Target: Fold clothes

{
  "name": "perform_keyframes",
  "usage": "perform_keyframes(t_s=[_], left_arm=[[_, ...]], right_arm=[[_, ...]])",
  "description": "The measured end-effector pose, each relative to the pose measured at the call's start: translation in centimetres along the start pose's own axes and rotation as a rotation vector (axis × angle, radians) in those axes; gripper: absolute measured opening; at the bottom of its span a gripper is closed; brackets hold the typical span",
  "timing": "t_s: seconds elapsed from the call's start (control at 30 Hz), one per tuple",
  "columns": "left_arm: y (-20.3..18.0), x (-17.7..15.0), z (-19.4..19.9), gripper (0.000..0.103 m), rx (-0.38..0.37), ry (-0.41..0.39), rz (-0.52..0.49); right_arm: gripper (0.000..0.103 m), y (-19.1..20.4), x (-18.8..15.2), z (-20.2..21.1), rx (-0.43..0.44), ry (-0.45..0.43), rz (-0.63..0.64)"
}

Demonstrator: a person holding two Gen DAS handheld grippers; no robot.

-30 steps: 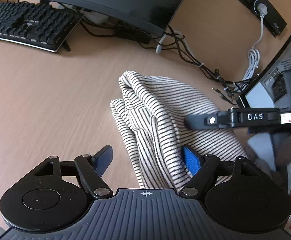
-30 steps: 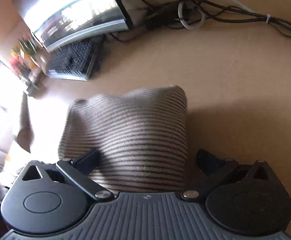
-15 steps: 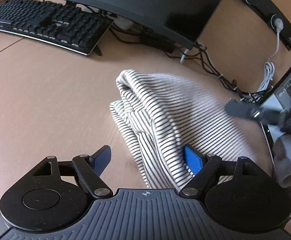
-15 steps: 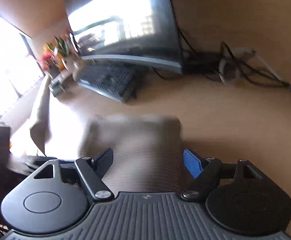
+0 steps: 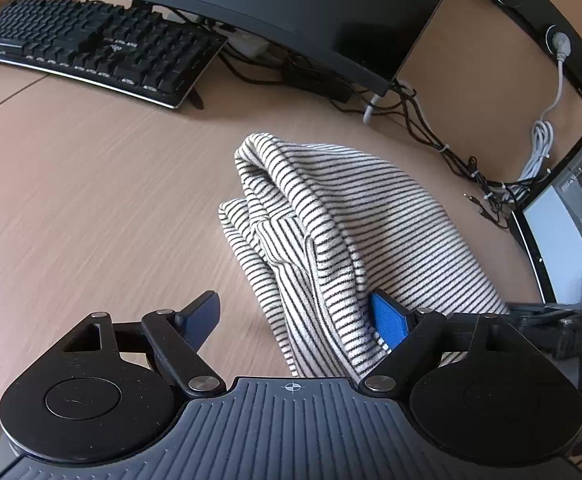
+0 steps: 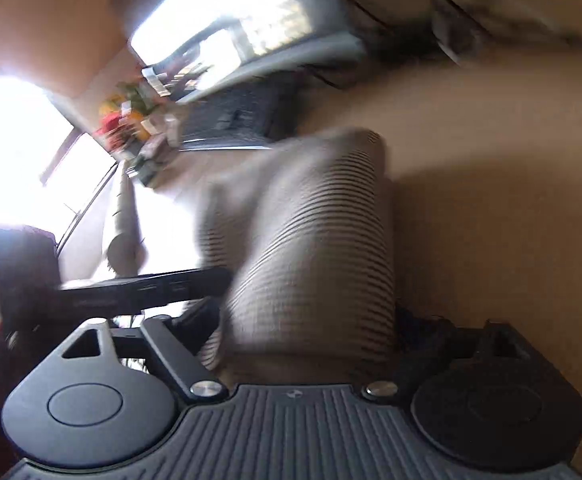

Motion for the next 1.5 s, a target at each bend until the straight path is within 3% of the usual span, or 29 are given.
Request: perform_keyframes(t_s=[0.07,0.13,0.23,0.37,0.5,0.6,0.63,0.7,0.77,0.83,0.9,1.03,1.17,1.33,1.5], left_arm=[[0.2,0.0,0.0,0.087,0.006,-0.002,0.005],[0.5,0.0,0.0,0.088,0.004,-0.002,0.016],[0.8,0.0,0.1,0.088,-0.013,0.003,0.037],[0.1,0.3,1.5,0.084,-0.005,-0.015,0.054],[-0.8,0.8,2.9,0.09,-0.036,-0.03,0.097],[-1.5,0.7,2.3,0.091,-0.014,-0.012,0.098],[-1.6,0.5,1.9,0.087,0.014,0.003,0.083],[-1.5,-0.1,1.2,0.087,0.065,0.025,0.049],[-1.1,-0.5,1.3,0.087,0.06,0.013,0.042],[-1.0,-0.7,1.6,0.087,0.067,0.002,0.015],[-1.2,-0.7,1.7,0.087,0.077,-0.01,-0.02],[-1.2,-0.7,1.6,0.087,0.069,-0.016,-0.039],[-0.7,-0.7,1.3,0.088,0.037,-0.013,-0.027],[0.5,-0.3,0.5,0.089,0.007,-0.015,-0.01],[2.9,1.7,0.0,0.089,0.05,-0.034,0.013]], right_arm=[[0.077,1.6,0.2,0.9,0.027,-0.011,0.061],[0.077,1.8,-0.1,0.7,0.0,0.01,0.085],[0.077,0.3,-1.3,-0.6,-0.074,0.061,0.055],[0.077,0.2,-1.7,-0.7,-0.075,0.059,0.059],[0.077,0.5,-1.9,-0.4,-0.091,0.065,0.097],[0.077,1.0,-1.9,-0.1,-0.098,0.069,0.128],[0.077,1.0,-2.0,0.7,-0.096,0.074,0.144],[0.083,1.3,-1.6,1.5,-0.093,0.083,0.174],[0.089,1.5,-1.1,2.9,-0.088,0.062,0.199],[0.099,1.2,-0.2,3.6,-0.07,0.035,0.178],[0.102,0.5,0.8,3.6,-0.064,0.013,0.129],[0.102,-1.3,1.0,1.8,-0.067,0.038,0.013],[0.082,-0.6,-0.3,-0.9,-0.071,0.107,0.029],[0.082,0.1,0.3,-3.4,-0.102,0.104,0.056],[0.082,0.9,2.4,-6.5,-0.102,0.101,0.112]])
Point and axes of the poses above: each gripper's, at about its wrist camera, not at the fingertips, and z roughly against the way its jaws point, y to its left, x to its top, the point moved 4 cm from there along -z, roughly the way its jaws point, and after that the axes turned 6 degrees about x, right-handed, at the moved point
